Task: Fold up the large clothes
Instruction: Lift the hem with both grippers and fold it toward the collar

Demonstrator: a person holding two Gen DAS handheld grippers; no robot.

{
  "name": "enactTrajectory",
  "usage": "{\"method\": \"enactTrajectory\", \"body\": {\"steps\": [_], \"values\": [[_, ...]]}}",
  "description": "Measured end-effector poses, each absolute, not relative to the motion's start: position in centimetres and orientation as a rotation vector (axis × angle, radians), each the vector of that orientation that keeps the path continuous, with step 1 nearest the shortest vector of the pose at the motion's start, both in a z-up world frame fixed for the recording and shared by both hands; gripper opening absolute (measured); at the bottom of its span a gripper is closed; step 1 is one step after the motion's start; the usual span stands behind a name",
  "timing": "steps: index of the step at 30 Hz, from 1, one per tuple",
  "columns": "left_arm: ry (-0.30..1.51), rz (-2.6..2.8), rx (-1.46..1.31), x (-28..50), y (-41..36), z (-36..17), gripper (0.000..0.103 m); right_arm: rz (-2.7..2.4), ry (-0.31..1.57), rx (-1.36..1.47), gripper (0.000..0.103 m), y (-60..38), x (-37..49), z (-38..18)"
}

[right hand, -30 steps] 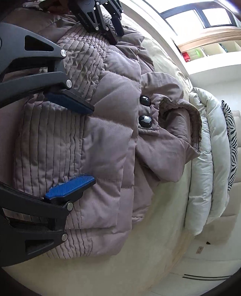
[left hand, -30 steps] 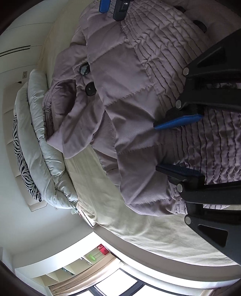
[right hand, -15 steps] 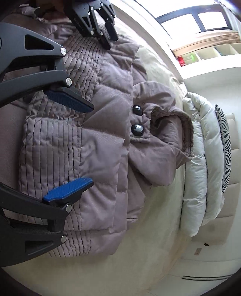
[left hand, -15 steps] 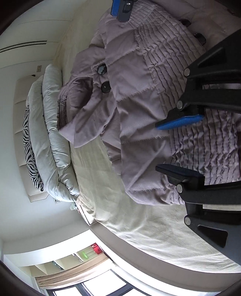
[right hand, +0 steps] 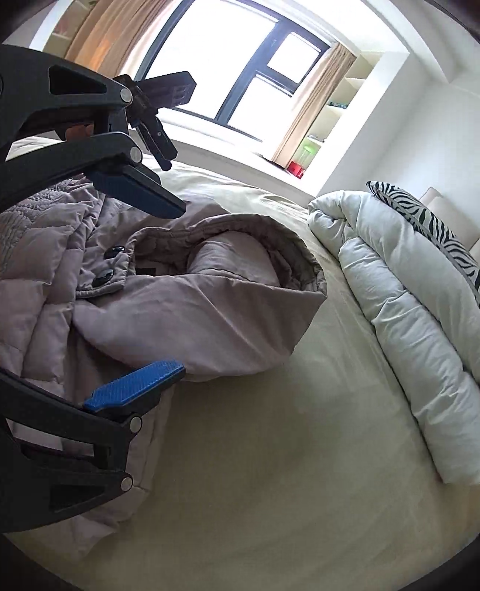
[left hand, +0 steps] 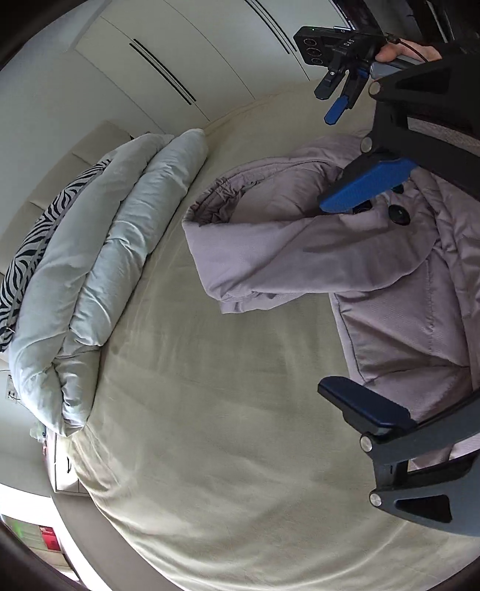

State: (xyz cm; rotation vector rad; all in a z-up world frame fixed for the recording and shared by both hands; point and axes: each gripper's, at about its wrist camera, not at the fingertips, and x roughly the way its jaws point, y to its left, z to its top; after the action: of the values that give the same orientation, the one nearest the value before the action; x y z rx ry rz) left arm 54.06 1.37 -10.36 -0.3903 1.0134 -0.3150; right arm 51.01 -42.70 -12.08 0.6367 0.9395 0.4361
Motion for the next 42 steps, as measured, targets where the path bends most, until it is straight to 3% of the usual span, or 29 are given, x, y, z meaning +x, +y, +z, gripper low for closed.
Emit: {"method": "enactTrajectory", "body": {"steps": [10,12,13,14,15,16,17,19,20,29,37,41,42], "values": [[1.204,-0.409,-0.399,62.0,-1.9,-16.1,0.092,0.446,1.066,0.785,0.079,-43.9,62.6,-19.1],[1.212,-0.425,-0.415,62.8,-2.4,-16.9,0.088,0.450,1.113,0.747,0.079,-42.6,64.1,-20.2],[1.211,-0.435,-0.428,63.1,-2.5,-17.0,0.079,0.439,1.127,0.713,0.071,-41.8,64.6,-20.5],[1.208,-0.449,-0.442,63.3,-2.8,-17.1,0.063,0.435,1.128,0.680,0.052,-41.1,64.8,-20.6],[1.208,-0.459,-0.445,63.4,-3.1,-17.0,0.053,0.437,1.123,0.657,0.045,-40.5,65.2,-20.4],[1.200,-0.466,-0.430,63.4,-3.5,-16.7,0.035,0.429,1.110,0.633,0.033,-40.1,65.3,-20.1],[1.184,-0.467,-0.393,63.0,-3.9,-16.1,0.025,0.429,1.097,0.604,0.030,-39.6,65.2,-19.7],[1.138,-0.462,-0.331,62.1,-4.4,-14.8,0.011,0.428,1.069,0.522,0.017,-38.5,64.7,-18.4],[1.109,-0.464,-0.332,61.4,-4.2,-14.1,0.008,0.429,1.049,0.487,0.013,-38.1,64.2,-17.6],[0.800,-0.543,-0.182,48.3,-3.5,-6.8,0.006,0.544,0.726,0.308,0.008,-37.7,51.1,-7.9],[0.788,-0.538,-0.107,36.4,-4.4,-8.6,0.008,0.562,0.715,0.319,0.007,-38.3,37.2,-10.0],[0.883,-0.501,-0.049,32.0,-4.4,-11.2,0.034,0.486,0.828,0.379,0.008,-39.3,32.6,-14.4],[0.902,-0.482,-0.033,31.0,-4.2,-11.6,0.036,0.459,0.843,0.391,0.008,-39.6,31.6,-15.2]]}}
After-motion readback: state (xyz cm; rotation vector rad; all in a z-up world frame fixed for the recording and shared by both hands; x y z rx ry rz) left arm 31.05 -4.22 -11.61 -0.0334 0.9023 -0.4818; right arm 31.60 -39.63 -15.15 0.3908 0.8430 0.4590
